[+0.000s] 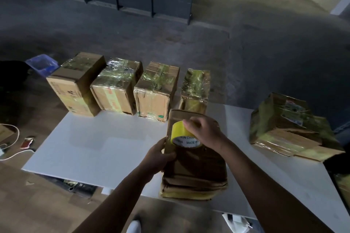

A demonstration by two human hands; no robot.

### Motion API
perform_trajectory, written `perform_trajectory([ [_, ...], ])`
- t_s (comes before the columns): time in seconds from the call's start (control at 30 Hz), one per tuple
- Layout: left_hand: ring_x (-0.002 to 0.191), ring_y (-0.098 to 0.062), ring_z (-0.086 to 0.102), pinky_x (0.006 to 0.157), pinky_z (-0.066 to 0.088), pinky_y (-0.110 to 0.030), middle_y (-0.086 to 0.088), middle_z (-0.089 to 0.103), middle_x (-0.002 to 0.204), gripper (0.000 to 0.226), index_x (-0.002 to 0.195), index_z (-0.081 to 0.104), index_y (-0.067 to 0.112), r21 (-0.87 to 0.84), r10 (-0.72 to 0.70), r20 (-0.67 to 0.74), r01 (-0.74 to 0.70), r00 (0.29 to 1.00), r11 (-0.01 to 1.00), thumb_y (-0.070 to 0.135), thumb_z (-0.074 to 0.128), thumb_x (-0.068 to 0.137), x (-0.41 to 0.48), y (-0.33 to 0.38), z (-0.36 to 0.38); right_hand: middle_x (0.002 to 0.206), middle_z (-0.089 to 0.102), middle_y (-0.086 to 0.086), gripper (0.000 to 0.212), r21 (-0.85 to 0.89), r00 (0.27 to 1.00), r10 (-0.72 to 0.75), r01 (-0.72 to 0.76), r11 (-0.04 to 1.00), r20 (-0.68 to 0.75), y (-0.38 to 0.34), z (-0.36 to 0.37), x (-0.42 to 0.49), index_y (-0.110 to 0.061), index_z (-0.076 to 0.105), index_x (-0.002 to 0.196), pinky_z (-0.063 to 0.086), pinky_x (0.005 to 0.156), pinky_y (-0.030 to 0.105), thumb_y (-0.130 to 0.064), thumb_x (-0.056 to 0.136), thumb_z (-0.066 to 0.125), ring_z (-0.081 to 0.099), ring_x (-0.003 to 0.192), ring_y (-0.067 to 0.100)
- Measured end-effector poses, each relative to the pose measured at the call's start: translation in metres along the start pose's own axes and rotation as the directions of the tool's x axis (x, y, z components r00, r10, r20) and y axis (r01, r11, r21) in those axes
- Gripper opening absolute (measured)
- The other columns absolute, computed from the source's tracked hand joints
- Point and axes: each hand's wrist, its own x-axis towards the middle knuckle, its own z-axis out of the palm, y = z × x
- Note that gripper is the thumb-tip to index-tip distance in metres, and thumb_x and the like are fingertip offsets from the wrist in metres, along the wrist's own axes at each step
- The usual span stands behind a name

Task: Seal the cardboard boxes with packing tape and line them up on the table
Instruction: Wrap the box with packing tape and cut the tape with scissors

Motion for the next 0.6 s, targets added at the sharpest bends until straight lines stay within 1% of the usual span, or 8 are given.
perform_trajectory([
  [0.07,0.11,-0.02,0.061,0.087,0.055,-0.039,0.002,0.062,0.124,0.061,0.139,0.045,0.028,0.26,0.091,-0.091,-0.064,0.992,0.963,0.017,0.063,0.082,0.0,-0.008,-0.002,0.058,0.048,0.004,0.052,-0.003,1.0,-0.017,0.017,1.0,0.011,-0.004,0.013,0.003,-0.002,0.062,0.074,0.029,0.049,0.019,-0.05,0.092,0.052,0.044,0.05,0.01],
  [0.1,0.12,-0.021,0.054,0.094,0.051,-0.04,0.003,0.054,0.136,0.065,0.144,0.038,0.029,0.413,0.172,-0.118,-0.109,0.978,0.904,0.02,0.062,0.084,-0.001,-0.01,-0.003,0.058,0.044,-0.003,0.048,-0.014,1.0,0.006,-0.006,1.0,0.007,-0.004,0.018,0.006,-0.005,0.061,0.075,0.028,0.048,0.017,-0.048,0.093,0.054,0.04,0.049,0.004],
  [0.17,0.133,-0.022,0.038,0.104,0.04,-0.039,0.007,0.024,0.158,0.077,0.153,0.019,0.03,0.604,0.327,-0.082,-0.214,0.941,0.768,0.027,0.061,0.087,0.0,-0.012,-0.004,0.063,0.043,-0.011,0.041,0.008,0.995,0.093,-0.093,0.996,-0.028,-0.003,0.026,0.011,-0.014,0.059,0.08,0.029,0.051,0.013,-0.054,0.09,0.054,0.041,0.054,-0.001],
  [0.23,0.137,-0.022,0.029,0.108,0.036,-0.04,0.014,0.008,0.161,0.081,0.154,0.008,0.032,0.671,0.404,0.008,-0.305,0.915,0.676,0.034,0.056,0.089,0.004,-0.02,-0.006,0.063,0.044,-0.006,0.046,0.097,0.989,0.131,-0.123,0.988,-0.074,0.0,0.029,0.011,-0.01,0.057,0.074,0.029,0.051,0.014,-0.053,0.087,0.055,0.041,0.054,0.002],
  [0.33,0.144,-0.017,0.019,0.113,0.031,-0.041,0.014,0.008,0.161,0.075,0.155,0.004,0.031,0.731,0.398,0.04,-0.299,0.916,0.614,0.047,0.038,0.089,0.008,-0.03,-0.009,0.061,0.043,0.002,0.04,0.193,0.981,0.145,-0.118,0.974,-0.127,0.004,0.028,0.003,-0.009,0.055,0.066,0.029,0.049,0.016,-0.038,0.093,0.057,0.04,0.052,0.004],
  [0.43,0.147,-0.02,0.012,0.116,0.022,-0.046,0.009,0.004,0.162,0.078,0.155,0.001,0.027,0.851,0.349,0.049,-0.222,0.936,0.475,0.058,0.016,0.084,0.011,-0.028,-0.011,0.063,0.047,0.005,0.041,0.181,0.973,0.176,-0.148,0.972,-0.147,0.001,0.031,0.001,0.0,0.061,0.072,0.031,0.05,0.014,-0.034,0.095,0.057,0.043,0.053,0.004],
  [0.5,0.148,-0.024,0.007,0.115,0.017,-0.053,0.01,-0.001,0.162,0.081,0.154,-0.001,0.028,0.898,0.299,0.07,-0.191,0.952,0.397,0.062,0.005,0.08,0.01,-0.025,-0.011,0.056,0.042,-0.001,0.04,0.165,0.976,0.164,-0.14,0.976,-0.14,-0.002,0.03,0.004,-0.008,0.056,0.061,0.03,0.049,0.017,-0.03,0.094,0.059,0.041,0.05,0.004],
  [0.6,0.148,-0.027,0.007,0.114,0.016,-0.056,0.008,-0.002,0.162,0.085,0.155,0.0,0.024,0.938,0.284,0.066,-0.156,0.957,0.309,0.062,-0.001,0.079,0.009,-0.022,-0.011,0.047,0.037,-0.008,0.047,0.033,0.976,0.12,-0.116,0.993,-0.183,0.003,0.009,0.002,-0.02,0.045,0.05,0.027,0.046,0.018,-0.035,0.091,0.062,0.037,0.044,0.005],
])
